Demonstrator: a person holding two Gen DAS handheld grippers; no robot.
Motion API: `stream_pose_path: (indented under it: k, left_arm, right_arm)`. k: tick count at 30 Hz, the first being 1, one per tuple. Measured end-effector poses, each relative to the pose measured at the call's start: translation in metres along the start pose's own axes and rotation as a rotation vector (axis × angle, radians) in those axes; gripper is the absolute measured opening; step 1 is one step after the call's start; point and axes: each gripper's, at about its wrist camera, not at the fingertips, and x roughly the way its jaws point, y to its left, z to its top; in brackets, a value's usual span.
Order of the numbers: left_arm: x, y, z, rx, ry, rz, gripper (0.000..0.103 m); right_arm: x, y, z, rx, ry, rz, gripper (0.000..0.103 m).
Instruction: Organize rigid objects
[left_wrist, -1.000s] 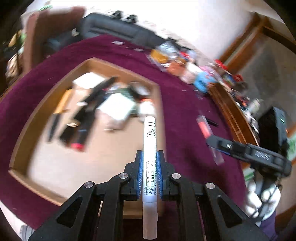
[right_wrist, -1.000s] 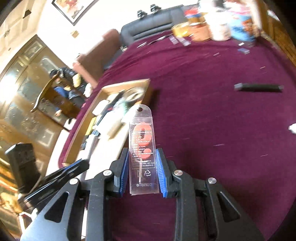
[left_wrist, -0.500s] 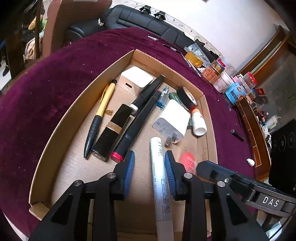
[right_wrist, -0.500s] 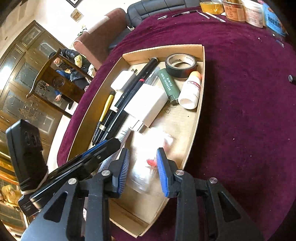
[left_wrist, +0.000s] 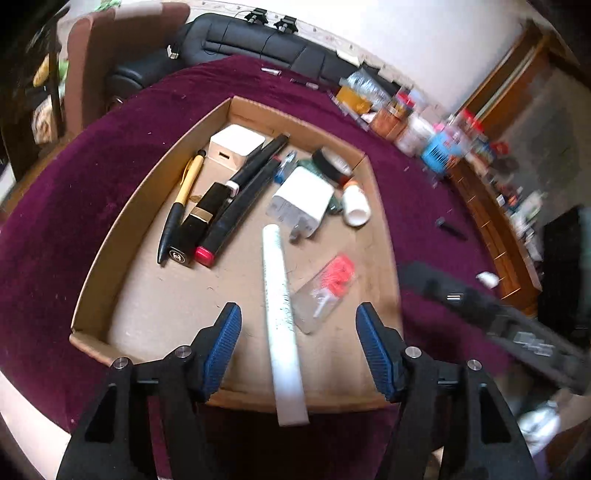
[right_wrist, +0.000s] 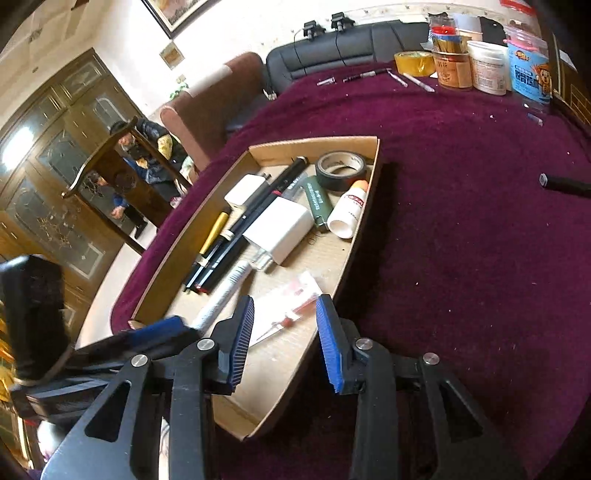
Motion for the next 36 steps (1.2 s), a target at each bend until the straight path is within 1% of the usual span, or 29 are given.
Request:
stream_pose_path:
  k: [1, 2, 3, 4, 5, 7, 9, 10, 12, 13, 14, 15, 16, 17, 18, 20, 23, 24, 25, 26, 27, 31, 36]
  left_arm:
    - [0.002, -0.003, 0.001, 0.020, -0.012, 0.039, 0.041]
    - [0.003, -0.004, 0.002, 0.036, -0.026, 0.060, 0.014]
    - [0.005, -0.004, 0.004, 0.045, -0.023, 0.062, 0.012]
    - [0.009, 0.000, 0.009, 0.029, -0.018, 0.056, 0.012]
    - [0.013, 0.003, 0.013, 0.019, -0.021, 0.072, 0.011]
    - [0.022, 0.009, 0.022, 0.011, -0.036, 0.136, 0.011]
    - [0.028, 0.015, 0.026, -0.020, -0.038, 0.154, 0.012]
    - [0.028, 0.020, 0.026, -0.056, -0.039, 0.153, 0.015]
    - [0.019, 0.022, 0.022, -0.106, -0.036, 0.115, 0.030]
    - [0.010, 0.018, 0.018, -0.122, -0.049, 0.103, 0.047]
    - [0.001, 0.013, 0.015, -0.125, -0.072, 0.106, 0.055]
    - [-0.008, 0.007, 0.011, -0.119, -0.105, 0.111, 0.057]
    - [-0.019, -0.004, 0.005, -0.098, -0.155, 0.125, 0.059]
    - [-0.026, -0.011, 0.001, -0.079, -0.186, 0.148, 0.062]
    - [-0.031, -0.020, -0.004, -0.057, -0.217, 0.181, 0.065]
    - [-0.037, -0.038, -0.010, 0.004, -0.274, 0.272, 0.072]
    - [-0.041, -0.053, -0.012, 0.069, -0.336, 0.402, 0.074]
    - [-0.042, -0.055, -0.013, 0.080, -0.355, 0.428, 0.074]
    - [-0.043, -0.056, -0.014, 0.087, -0.370, 0.444, 0.074]
    - [-0.044, -0.056, -0.014, 0.091, -0.377, 0.451, 0.074]
    - [-0.044, -0.056, -0.014, 0.093, -0.380, 0.454, 0.074]
    - [-0.042, -0.053, -0.015, 0.095, -0.361, 0.458, 0.074]
    - [-0.040, -0.056, -0.017, 0.105, -0.337, 0.445, 0.074]
  right_arm:
    - [-0.002, 0.001, 0.000, -0.003, -0.005, 0.000, 0.033]
    - [-0.004, 0.001, -0.001, -0.009, -0.012, -0.007, 0.033]
    - [-0.008, 0.000, -0.002, -0.013, -0.019, -0.015, 0.033]
    - [-0.009, 0.000, -0.002, -0.017, -0.027, -0.023, 0.033]
    - [-0.010, -0.002, -0.002, -0.016, -0.032, -0.028, 0.033]
    - [-0.012, -0.007, -0.002, 0.002, -0.035, -0.026, 0.033]
    - [-0.014, -0.013, -0.003, 0.022, -0.037, -0.016, 0.033]
    - [-0.015, -0.015, -0.004, 0.028, -0.041, -0.019, 0.033]
    - [-0.020, -0.020, -0.006, 0.032, -0.060, -0.033, 0.033]
    - [-0.022, -0.022, -0.007, 0.033, -0.069, -0.043, 0.033]
    - [-0.024, -0.024, -0.007, 0.039, -0.082, -0.057, 0.033]
    - [-0.025, -0.025, -0.008, 0.042, -0.092, -0.063, 0.033]
    - [-0.027, -0.025, -0.009, 0.042, -0.098, -0.066, 0.033]
    - [-0.027, -0.024, -0.010, 0.037, -0.106, -0.078, 0.033]
    - [-0.028, -0.023, -0.011, 0.030, -0.111, -0.087, 0.033]
    - [-0.030, -0.018, -0.013, 0.002, -0.127, -0.110, 0.033]
    - [-0.034, -0.010, -0.018, -0.046, -0.147, -0.148, 0.033]
    - [-0.035, -0.007, -0.019, -0.057, -0.153, -0.158, 0.035]
    - [-0.035, -0.005, -0.021, -0.066, -0.158, -0.167, 0.043]
    - [-0.036, -0.004, -0.024, -0.074, -0.167, -0.180, 0.053]
    - [-0.037, -0.003, -0.025, -0.079, -0.174, -0.188, 0.056]
    - [-0.038, -0.002, -0.027, -0.094, -0.170, -0.194, 0.056]
    - [-0.038, -0.002, -0.028, -0.090, -0.167, -0.195, 0.056]
